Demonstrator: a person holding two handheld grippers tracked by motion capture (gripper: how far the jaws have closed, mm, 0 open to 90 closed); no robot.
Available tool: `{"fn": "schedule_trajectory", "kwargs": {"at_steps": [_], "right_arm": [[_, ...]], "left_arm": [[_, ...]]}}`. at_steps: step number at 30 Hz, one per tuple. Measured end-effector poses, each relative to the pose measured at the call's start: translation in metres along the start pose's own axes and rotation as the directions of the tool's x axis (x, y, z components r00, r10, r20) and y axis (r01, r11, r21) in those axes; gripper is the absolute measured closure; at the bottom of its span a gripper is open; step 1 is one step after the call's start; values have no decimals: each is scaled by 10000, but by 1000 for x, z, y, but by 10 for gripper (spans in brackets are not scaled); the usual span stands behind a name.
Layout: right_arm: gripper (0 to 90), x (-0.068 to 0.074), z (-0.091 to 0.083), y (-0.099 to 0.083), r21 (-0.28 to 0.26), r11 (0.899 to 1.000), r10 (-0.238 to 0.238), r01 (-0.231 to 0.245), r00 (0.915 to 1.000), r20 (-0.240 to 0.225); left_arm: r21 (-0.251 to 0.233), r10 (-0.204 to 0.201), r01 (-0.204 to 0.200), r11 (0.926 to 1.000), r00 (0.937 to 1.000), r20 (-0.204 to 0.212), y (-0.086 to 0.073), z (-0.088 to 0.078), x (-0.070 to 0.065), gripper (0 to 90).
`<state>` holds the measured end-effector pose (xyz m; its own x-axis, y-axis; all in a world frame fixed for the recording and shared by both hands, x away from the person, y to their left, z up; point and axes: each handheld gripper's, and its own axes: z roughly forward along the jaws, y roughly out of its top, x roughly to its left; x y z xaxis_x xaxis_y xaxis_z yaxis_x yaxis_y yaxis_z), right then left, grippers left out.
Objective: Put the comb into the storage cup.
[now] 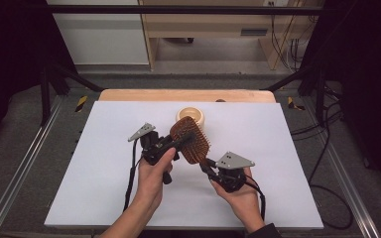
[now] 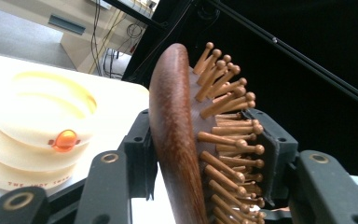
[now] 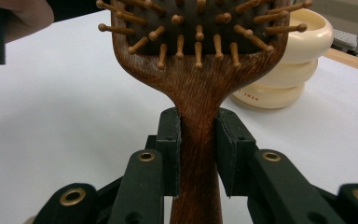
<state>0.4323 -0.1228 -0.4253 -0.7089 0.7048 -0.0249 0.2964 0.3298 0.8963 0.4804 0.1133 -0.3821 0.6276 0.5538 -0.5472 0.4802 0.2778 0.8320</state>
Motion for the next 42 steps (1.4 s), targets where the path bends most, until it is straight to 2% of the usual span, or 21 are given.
{"fn": "schedule_trajectory", "kwargs": {"at_steps": [6,12,15,16,17,19,22,24,26,29,35,38,42], "right_arm": [[724,-2,-1,0,-131,9997,212,-213,9997,-118],[711,-3,-2,1,-273,9987,420,-429,9986,-335],[639,-4,-1,0,-199,9983,541,-550,9976,-442],[581,-5,-2,-1,-145,9982,581,-586,9976,-378],[581,-5,-2,-1,-145,9982,581,-586,9976,-378],[483,-7,-3,-2,-166,9973,716,-721,9969,-319],[339,-11,-5,-3,-241,9962,839,-841,9964,-86],[308,-14,-8,-2,-156,9931,1168,-1164,9927,294],[260,-18,-13,-3,-456,9903,1334,-1314,9901,443],[162,-22,-17,-4,-823,9908,1137,-1076,9908,737],[122,-27,-27,-8,-997,9921,879,-757,9884,1240],[119,-29,-36,-11,-966,9920,946,-813,9854,1416],[123,-37,-45,-20,-1184,9885,1133,-945,9800,1634]], "left_arm": [[195,516,-517,9985,9986,83,6,2,-14,517],[288,874,-878,9957,9960,170,11,4,-20,527],[322,1112,-1112,9933,9938,20,14,5,-21,528],[293,1138,-1136,9931,9935,-42,16,5,-21,528],[236,1137,-1134,9933,9935,-102,18,5,-21,528],[119,1233,-1230,9923,9921,-252,24,4,-20,527],[30,1476,-1476,9890,9881,-444,34,3,-19,526],[-62,1696,-1702,9854,9838,-587,41,2,-20,526],[-200,1961,-1978,9800,9783,-666,48,0,-21,526],[-355,2294,-2324,9720,9705,-737,55,-2,-24,527],[-422,2434,-2470,9681,9669,-768,64,0,-28,526],[-441,2509,-2551,9659,9644,-835,70,2,-29,526],[-577,2406,-2464,9675,9663,-913,77,3,-30,526]]}}
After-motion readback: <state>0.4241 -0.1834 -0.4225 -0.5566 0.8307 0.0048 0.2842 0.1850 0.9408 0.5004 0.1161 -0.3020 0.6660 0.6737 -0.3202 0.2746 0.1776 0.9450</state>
